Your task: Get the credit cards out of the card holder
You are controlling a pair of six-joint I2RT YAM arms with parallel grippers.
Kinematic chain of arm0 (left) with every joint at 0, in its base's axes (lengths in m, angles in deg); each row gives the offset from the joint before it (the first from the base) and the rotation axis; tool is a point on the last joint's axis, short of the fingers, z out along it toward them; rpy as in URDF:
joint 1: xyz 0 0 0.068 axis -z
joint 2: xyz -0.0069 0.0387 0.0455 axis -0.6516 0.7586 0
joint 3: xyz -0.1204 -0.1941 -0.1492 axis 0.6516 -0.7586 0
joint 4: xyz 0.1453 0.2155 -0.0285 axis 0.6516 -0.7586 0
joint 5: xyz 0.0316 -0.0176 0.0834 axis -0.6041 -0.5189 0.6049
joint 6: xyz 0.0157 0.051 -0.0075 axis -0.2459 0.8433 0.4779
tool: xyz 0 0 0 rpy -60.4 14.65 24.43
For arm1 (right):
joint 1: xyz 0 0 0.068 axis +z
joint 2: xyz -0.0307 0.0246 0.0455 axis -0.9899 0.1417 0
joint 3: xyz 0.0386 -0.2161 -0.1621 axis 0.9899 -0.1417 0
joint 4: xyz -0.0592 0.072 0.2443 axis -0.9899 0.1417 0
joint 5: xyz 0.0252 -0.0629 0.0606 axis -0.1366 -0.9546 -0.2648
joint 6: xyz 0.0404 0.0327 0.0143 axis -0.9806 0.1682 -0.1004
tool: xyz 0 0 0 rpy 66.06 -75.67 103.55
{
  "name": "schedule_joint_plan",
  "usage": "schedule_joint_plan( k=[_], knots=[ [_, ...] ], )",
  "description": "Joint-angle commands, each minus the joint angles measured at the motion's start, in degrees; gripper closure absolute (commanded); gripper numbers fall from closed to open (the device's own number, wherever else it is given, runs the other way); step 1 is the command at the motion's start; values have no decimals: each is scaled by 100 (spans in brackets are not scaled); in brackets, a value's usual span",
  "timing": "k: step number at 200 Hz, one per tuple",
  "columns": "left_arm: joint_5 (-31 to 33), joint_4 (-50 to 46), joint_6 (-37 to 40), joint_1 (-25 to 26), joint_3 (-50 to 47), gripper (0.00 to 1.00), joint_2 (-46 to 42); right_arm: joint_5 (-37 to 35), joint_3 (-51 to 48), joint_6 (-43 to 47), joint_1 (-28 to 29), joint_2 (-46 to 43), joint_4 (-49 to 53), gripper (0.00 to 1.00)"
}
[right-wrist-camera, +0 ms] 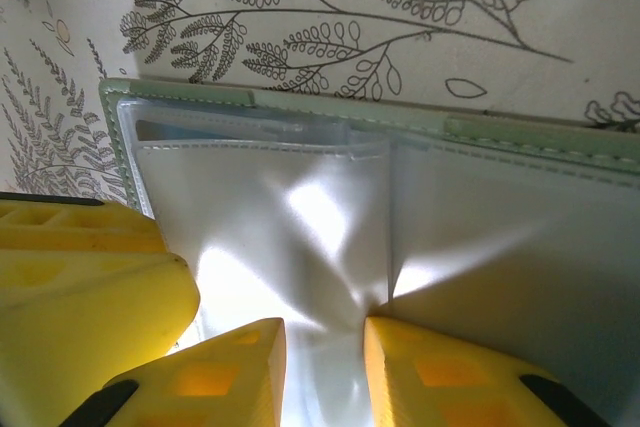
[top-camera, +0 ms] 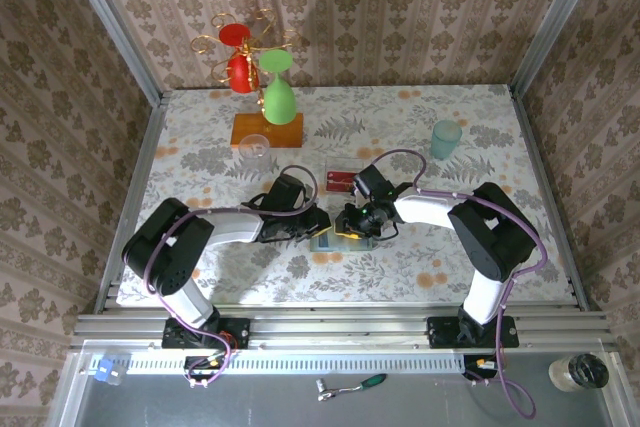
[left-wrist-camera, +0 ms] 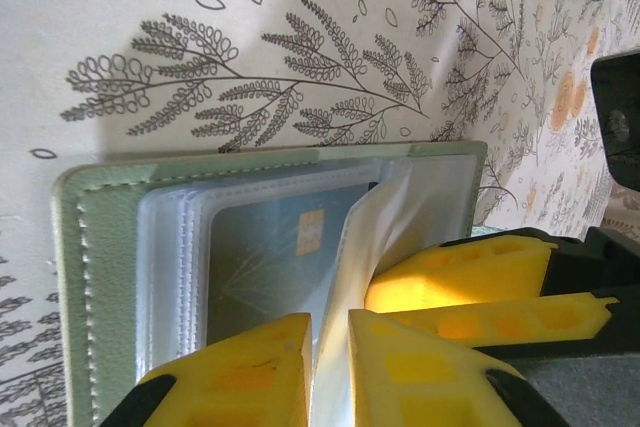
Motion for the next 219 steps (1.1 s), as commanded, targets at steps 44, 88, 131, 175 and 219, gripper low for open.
schedule_joint_plan(
  k=[44, 88, 131, 175, 219],
  knots=[
    [-111, 15, -81, 66, 230, 83, -85, -164, -103, -26, -57, -475, 149, 70],
    [-90, -84, -68, 115, 326, 80, -189, -282, -228, 5, -215, -876, 279, 70],
    [-118, -136, -72, 194, 522, 80, -75, -313, -346, 79, -446, -1185, 419, 70],
    [-151, -127, -91, 309, 738, 80, 119, -311, -473, 138, -654, -1461, 517, 70],
    [-225, -134, -90, 424, 1047, 80, 434, -313, -572, 165, -765, -1655, 586, 70]
  ],
)
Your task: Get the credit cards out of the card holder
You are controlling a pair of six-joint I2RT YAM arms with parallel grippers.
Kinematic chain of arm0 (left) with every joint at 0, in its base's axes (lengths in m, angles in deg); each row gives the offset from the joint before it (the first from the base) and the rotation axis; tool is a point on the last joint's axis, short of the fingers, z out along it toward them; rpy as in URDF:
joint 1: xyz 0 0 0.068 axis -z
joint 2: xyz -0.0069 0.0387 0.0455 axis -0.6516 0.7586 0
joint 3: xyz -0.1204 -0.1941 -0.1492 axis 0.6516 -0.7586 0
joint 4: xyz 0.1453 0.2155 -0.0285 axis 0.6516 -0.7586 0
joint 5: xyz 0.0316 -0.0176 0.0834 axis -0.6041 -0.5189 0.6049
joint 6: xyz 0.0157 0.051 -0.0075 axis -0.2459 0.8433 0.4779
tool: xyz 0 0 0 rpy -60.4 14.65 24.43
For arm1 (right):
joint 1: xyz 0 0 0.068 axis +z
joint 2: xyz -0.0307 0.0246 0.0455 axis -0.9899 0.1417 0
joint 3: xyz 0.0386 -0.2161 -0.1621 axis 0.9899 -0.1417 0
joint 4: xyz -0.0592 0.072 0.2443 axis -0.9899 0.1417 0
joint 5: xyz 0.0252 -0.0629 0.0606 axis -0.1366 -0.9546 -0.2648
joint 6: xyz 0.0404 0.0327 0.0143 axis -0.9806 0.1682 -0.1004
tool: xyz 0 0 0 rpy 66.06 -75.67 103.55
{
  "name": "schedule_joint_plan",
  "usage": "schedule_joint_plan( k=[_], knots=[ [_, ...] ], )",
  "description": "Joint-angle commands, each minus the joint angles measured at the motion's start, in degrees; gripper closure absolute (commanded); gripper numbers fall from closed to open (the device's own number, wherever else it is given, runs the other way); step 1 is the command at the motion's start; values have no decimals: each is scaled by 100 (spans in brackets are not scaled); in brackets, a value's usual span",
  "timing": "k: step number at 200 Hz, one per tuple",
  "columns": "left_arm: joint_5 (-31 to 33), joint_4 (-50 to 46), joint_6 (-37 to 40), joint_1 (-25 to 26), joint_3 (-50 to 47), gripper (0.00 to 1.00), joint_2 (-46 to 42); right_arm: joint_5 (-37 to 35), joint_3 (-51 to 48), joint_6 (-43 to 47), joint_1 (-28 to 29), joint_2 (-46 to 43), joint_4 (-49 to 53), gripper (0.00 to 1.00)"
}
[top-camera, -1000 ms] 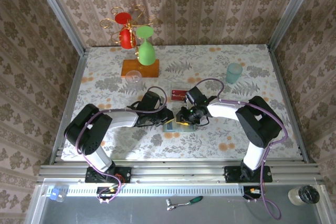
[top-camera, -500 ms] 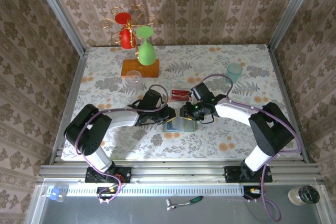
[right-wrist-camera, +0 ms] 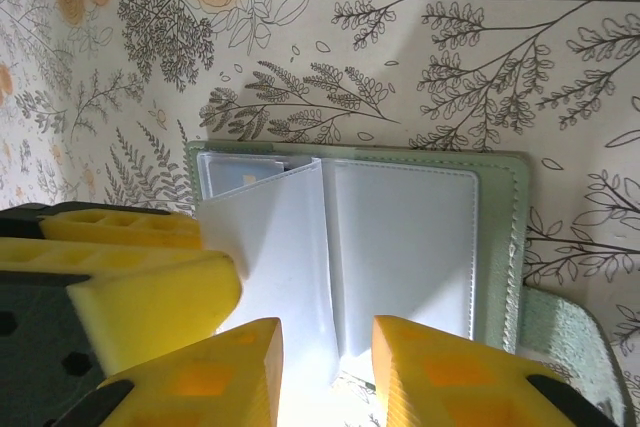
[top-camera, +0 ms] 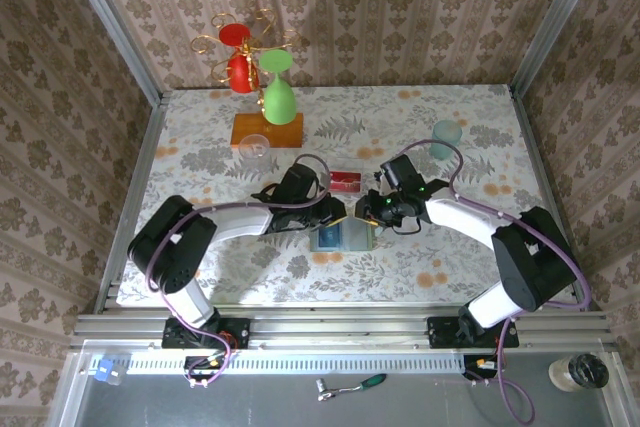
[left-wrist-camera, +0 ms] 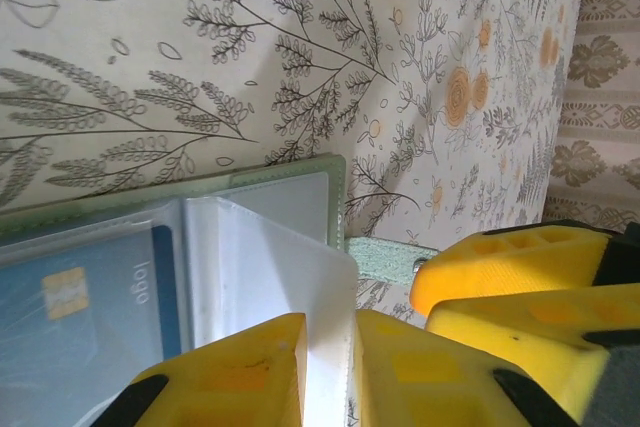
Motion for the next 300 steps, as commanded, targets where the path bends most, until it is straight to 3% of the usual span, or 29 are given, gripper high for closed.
schedule_joint_plan(
  k=[1, 115, 146, 220, 300],
  knots=[
    [-138, -71, -53, 84, 246, 80, 205, -132, -120, 117, -52, -221, 221, 70],
    [-309, 170, -166, 279, 671, 81, 949, -149, -347, 160, -227, -558, 314, 70],
    [-356, 258, -215, 284, 725, 74, 1046, -149, -368, 161, -237, -597, 320, 70],
    [-367, 231, -167, 246, 762, 64, 857, -70, -395, 100, -236, -572, 232, 70],
    [-224, 233, -110, 55, 378, 67, 463, 103, -394, -19, -220, -410, 15, 71]
  ],
)
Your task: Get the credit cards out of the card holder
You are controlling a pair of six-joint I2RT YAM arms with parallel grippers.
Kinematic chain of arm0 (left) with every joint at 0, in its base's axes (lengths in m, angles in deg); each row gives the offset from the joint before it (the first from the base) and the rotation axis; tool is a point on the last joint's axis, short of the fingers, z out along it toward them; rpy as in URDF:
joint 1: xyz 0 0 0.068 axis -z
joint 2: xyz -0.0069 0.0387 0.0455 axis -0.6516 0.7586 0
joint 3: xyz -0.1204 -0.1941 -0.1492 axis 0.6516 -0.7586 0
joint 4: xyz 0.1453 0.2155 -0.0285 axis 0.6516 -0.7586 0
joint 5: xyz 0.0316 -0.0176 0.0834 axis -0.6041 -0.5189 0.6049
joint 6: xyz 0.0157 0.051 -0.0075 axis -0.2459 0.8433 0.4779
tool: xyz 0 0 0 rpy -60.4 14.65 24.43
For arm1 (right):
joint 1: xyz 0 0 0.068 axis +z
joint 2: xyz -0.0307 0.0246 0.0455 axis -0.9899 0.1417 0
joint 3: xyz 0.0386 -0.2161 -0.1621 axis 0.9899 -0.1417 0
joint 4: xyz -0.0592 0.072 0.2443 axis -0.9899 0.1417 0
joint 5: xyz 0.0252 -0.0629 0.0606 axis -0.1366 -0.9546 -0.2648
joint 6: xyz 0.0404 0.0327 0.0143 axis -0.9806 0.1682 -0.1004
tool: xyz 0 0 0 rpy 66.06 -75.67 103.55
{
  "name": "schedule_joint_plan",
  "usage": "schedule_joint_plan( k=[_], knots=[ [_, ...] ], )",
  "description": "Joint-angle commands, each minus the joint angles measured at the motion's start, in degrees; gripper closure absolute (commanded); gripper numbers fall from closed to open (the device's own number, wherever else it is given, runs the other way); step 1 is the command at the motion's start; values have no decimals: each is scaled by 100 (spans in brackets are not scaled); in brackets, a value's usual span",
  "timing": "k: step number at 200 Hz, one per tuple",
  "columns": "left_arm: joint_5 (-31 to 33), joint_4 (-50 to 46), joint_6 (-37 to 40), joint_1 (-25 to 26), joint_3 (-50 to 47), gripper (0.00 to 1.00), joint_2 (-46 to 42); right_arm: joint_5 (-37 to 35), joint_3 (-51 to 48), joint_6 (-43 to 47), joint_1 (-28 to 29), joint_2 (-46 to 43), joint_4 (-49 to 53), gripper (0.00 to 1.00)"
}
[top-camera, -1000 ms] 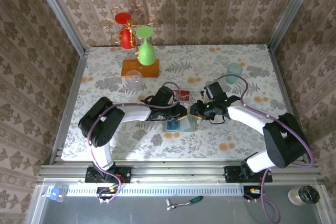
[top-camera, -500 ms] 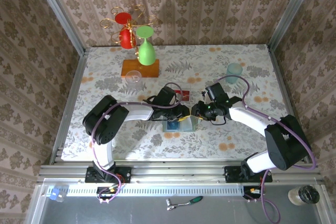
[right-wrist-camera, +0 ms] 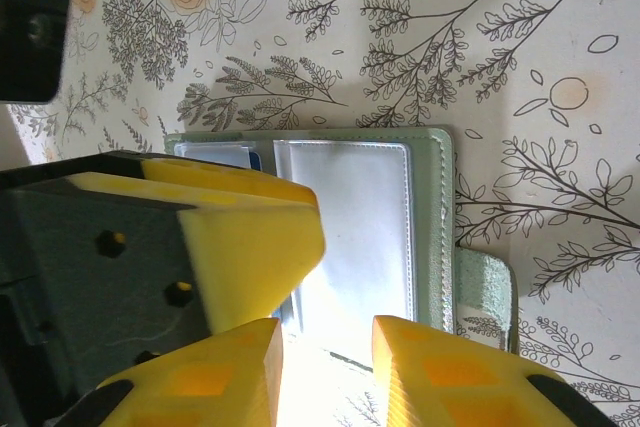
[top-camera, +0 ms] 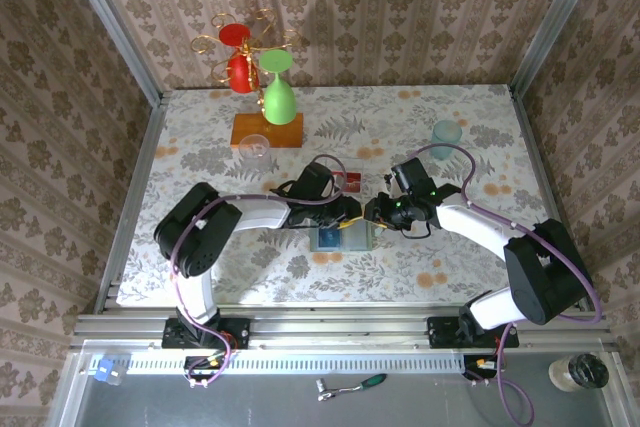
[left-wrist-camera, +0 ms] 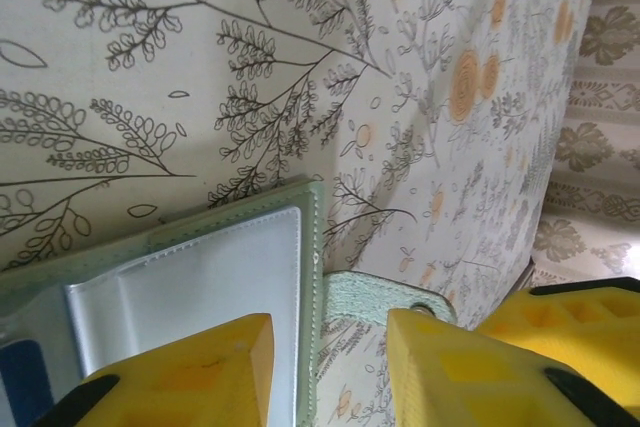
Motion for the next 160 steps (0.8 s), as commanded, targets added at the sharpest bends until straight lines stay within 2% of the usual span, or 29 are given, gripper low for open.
schedule_joint_plan(
  k=[1, 131, 160],
  knots=[
    [44, 40, 45, -111, -197, 67, -354, 115, -54, -107, -5, 49, -123, 71],
    [226, -99, 226, -649, -1408, 76, -1409, 178, 573, -346, 643, 1028, -443, 73],
    [328, -398, 375, -715, -1542, 79, -1545, 173, 698, -368, 787, 1223, -468, 75]
  ],
)
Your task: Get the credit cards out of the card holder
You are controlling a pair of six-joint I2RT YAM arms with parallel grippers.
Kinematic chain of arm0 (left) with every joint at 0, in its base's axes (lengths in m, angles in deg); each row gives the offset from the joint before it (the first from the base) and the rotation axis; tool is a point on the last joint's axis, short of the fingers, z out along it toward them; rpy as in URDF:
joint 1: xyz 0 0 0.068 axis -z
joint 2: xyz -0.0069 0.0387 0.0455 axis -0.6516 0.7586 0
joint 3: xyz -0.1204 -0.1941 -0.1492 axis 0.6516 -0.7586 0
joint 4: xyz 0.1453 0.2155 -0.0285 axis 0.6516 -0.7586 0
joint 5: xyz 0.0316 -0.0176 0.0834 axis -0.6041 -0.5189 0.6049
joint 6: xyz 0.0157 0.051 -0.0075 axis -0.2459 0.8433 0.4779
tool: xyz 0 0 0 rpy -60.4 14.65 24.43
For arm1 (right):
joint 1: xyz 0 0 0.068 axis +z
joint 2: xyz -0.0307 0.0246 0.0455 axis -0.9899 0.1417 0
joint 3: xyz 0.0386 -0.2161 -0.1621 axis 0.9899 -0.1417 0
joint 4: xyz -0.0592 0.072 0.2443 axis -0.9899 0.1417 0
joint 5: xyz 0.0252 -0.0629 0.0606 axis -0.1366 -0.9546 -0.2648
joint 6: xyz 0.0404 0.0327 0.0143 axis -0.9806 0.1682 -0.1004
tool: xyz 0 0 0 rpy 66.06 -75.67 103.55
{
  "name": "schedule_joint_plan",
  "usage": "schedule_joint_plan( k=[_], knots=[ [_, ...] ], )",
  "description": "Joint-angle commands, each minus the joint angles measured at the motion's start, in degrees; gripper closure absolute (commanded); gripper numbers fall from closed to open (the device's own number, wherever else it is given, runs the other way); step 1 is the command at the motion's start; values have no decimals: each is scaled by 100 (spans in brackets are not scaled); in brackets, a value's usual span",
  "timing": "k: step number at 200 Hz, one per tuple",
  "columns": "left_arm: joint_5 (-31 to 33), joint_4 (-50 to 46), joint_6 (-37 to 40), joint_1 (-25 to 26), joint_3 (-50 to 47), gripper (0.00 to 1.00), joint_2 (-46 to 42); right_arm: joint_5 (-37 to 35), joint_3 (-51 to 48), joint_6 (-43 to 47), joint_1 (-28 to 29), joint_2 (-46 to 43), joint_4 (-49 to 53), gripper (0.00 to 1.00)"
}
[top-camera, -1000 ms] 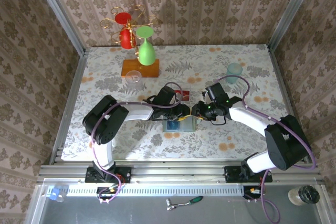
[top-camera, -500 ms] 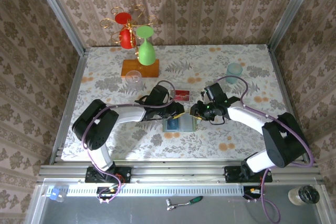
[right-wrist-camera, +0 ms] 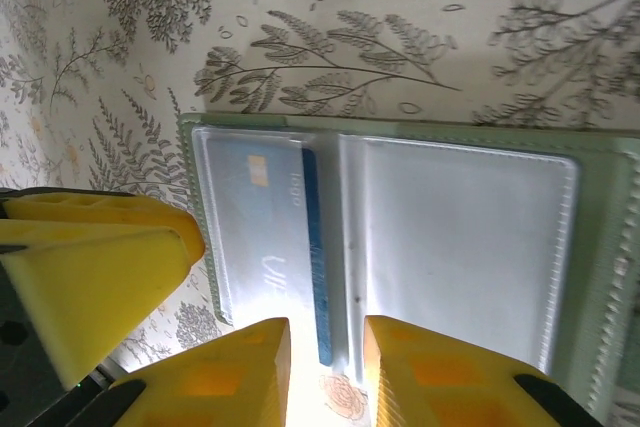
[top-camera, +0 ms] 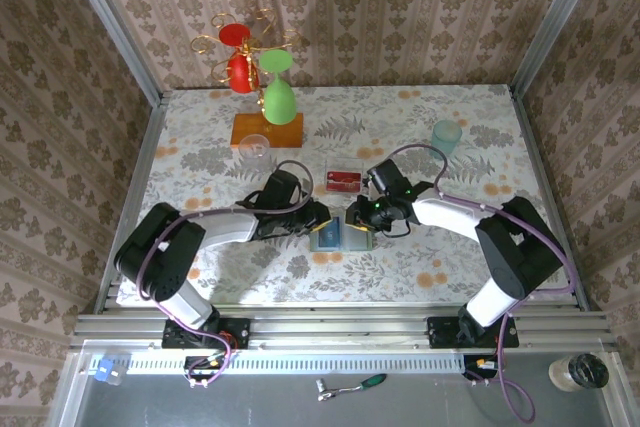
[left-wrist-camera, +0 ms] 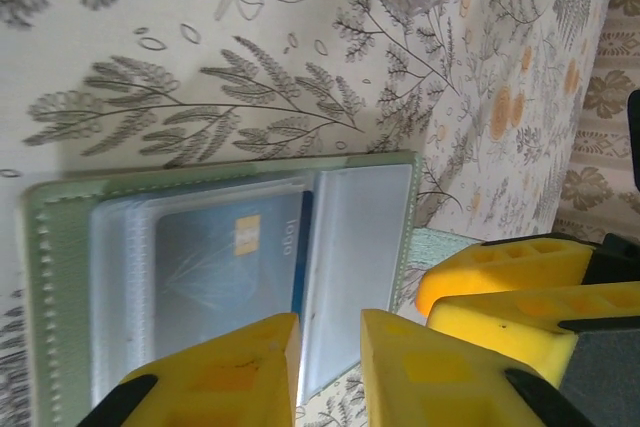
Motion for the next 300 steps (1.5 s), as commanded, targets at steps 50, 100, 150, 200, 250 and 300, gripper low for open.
schedule_joint_plan(
  k=[50, 100, 150, 200, 250, 300],
  knots=[
    [322, -724, 534, -66, -134, 87, -221, 93, 340, -110, 268, 393, -85, 76],
    [397, -998, 742, -60, -46, 100, -18, 135, 417, -139, 339, 561, -148, 77],
    [513, -1160, 829, -63, -55, 100, -29, 189, 473, -141, 374, 668, -176, 77],
    [513, -1120, 822, -61, -89, 100, 30, 259, 492, -140, 400, 787, -252, 77],
    [547, -1189, 831, -58, -108, 100, 26, 290, 518, -141, 427, 892, -313, 77],
    [549, -1182, 821, -59, -125, 100, 29, 329, 541, -150, 435, 992, -358, 77]
  ],
)
